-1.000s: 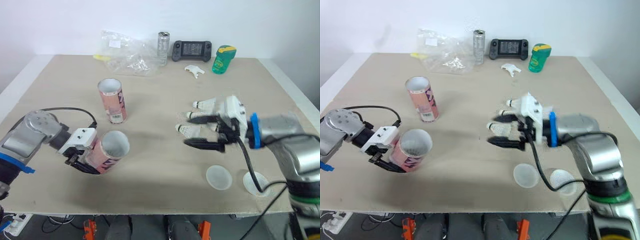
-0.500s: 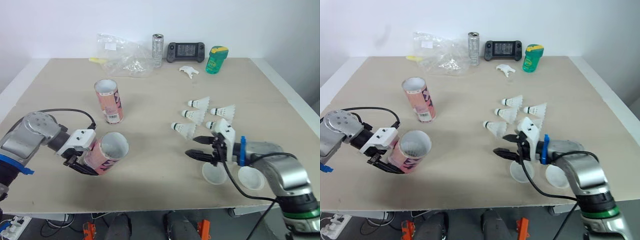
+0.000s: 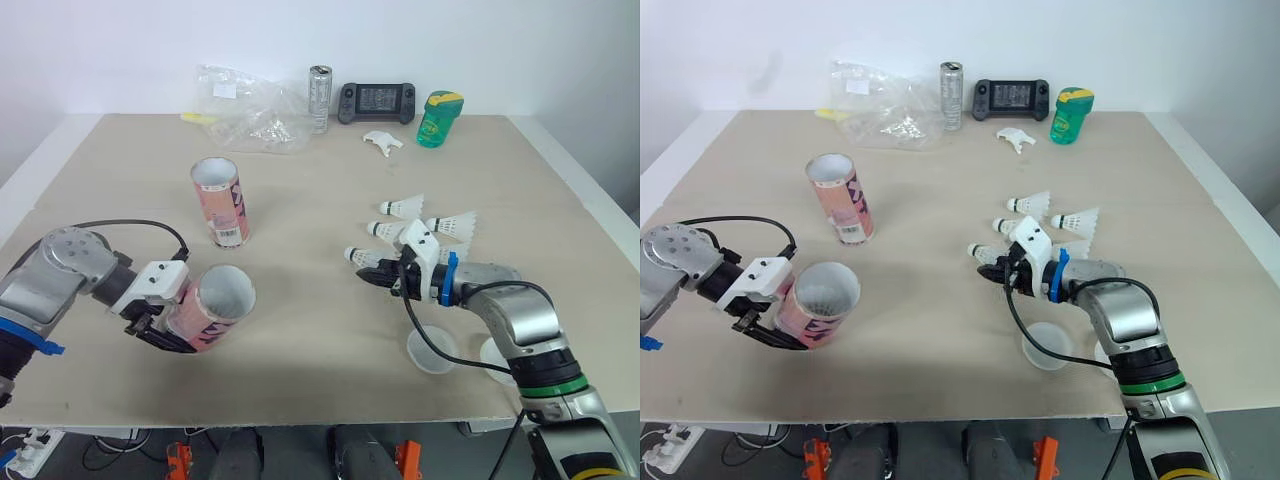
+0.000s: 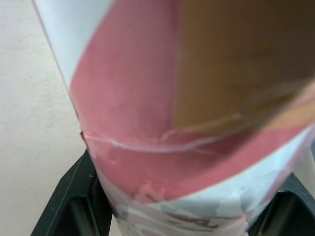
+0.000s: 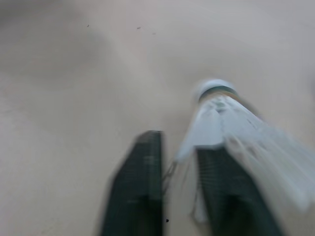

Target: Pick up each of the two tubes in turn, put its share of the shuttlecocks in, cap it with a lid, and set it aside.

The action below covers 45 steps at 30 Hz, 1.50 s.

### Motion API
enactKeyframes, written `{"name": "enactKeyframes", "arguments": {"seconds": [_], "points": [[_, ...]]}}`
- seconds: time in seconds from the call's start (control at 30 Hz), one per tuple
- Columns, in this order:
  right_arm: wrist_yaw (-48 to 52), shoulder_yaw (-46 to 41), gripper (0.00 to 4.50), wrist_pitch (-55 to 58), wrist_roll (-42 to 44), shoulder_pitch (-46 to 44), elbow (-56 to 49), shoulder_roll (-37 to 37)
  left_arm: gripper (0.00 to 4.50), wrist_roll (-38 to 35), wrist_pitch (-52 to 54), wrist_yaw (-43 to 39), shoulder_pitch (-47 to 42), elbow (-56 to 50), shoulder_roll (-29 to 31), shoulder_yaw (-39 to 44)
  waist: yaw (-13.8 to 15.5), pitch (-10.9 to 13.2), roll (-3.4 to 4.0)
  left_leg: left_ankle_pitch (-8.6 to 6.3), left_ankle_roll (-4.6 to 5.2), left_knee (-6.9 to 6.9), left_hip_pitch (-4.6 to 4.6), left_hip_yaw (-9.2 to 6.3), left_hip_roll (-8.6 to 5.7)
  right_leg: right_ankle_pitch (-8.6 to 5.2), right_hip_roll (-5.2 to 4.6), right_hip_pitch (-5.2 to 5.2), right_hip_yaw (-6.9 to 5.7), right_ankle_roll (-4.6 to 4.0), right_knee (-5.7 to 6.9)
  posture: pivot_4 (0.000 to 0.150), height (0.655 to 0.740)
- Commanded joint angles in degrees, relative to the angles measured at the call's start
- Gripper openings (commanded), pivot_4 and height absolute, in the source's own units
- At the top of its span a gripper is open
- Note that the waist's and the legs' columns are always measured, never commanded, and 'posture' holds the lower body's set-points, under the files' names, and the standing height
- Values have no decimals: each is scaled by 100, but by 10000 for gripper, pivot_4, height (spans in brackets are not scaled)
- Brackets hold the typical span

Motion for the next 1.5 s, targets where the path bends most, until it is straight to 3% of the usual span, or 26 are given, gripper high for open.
{"name": "enactKeyframes", "arguments": {"seconds": [0.03, 0.17, 0.37, 0.5, 0.63, 0.9, 1.17, 1.27, 1.47, 1.5], "points": [[140, -4, 864, -134, -1, 36, -367, -103, 28400, -6, 54, 3, 52, -156, 105, 202, 0, 0, 0, 0, 0, 0, 0, 0, 0, -1, 0, 0, 0, 0, 0, 1500, 7236], [670, 94, 864, -326, 189, -55, -1055, -262, 28400, 64, 28, 3, 31, -99, 3, 235, 2, 0, 1, 0, 0, 1, 1, 0, 0, 1, 0, 0, 0, 0, 1, 1500, 7236], [1417, 511, 864, -560, 267, -1251, -1526, -236, 28400, 64, -4, 3, -23, -44, -36, 150, -12, 5, 9, 0, 0, 3, 6, 1, 3, 4, 1, -2, 0, -7, 7, 1500, 7236], [2318, 997, 864, -1235, 57, -2268, -1280, -269, 28400, 115, -35, 3, -161, 60, -143, 108, 10, 7, 11, 0, 0, 6, 6, 3, 3, -7, 0, -2, -2, -22, 11, 1500, 7236], [2785, 1237, 864, -1691, -82, -2627, -989, -228, 28400, 107, -7, 3, -127, 19, -154, 144, 24, 3, 4, 0, -1, 4, 2, -1, 2, -12, -3, -2, -7, -11, 12, 1500, 7236], [2997, 1920, 864, -2332, -806, -3286, -220, 451, 28400, 107, 38, 3, 18, -70, -124, 264, 11, 4, 7, -1, -1, 1, 13, 1, 4, -14, 0, -11, -7, -18, 35, 1500, 7236], [3321, 2038, 864, -2559, -853, -3585, 113, 882, 28400, 101, 99, 3, 84, -132, -108, 342, 15, 4, 7, -1, -2, 1, 6, 0, 10, -18, 0, -14, -13, -22, 35, 1500, 7236], [3359, 2036, 9848, -2349, -805, -3717, 219, 1076, 28400, 94, 110, 3, 90, -145, -109, 348, 14, 4, 7, -1, -2, -2, 7, -3, 12, -19, 2, -16, -19, -27, 37, 1500, 7236], [3659, 1549, 37428, -1588, -48, -3754, -219, 1013, 28400, 99, 102, 3, 89, -141, -138, 343, 15, 4, 7, -1, -2, -1, 4, -4, 13, -18, 1, -17, -21, -28, 37, 1500, 7236], [3639, 1487, 37428, -1492, 12, -3730, -271, 955, 28400, 105, 106, 3, 90, -147, -148, 343, 16, 4, 7, -1, -1, -1, 4, -5, 13, -19, 1, -18, -21, -28, 37, 1500, 7236]]}}
